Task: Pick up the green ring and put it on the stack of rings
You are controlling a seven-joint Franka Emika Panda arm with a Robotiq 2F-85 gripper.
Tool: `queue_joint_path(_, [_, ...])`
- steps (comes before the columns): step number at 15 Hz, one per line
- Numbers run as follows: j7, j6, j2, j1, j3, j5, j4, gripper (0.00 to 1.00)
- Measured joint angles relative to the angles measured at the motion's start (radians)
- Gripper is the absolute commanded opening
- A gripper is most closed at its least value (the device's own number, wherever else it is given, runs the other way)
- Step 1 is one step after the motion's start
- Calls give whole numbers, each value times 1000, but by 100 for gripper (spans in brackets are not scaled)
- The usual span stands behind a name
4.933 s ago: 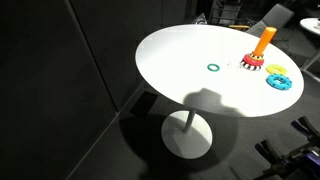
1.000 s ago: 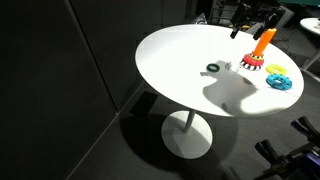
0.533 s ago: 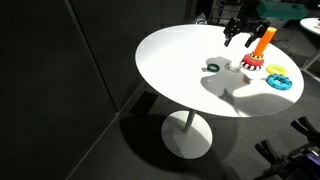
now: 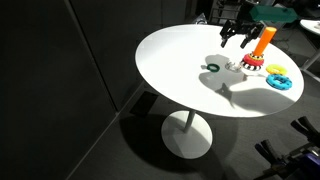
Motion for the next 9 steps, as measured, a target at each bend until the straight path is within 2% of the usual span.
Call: queue_joint_path(9, [2, 0, 64, 12, -15, -1, 28, 100])
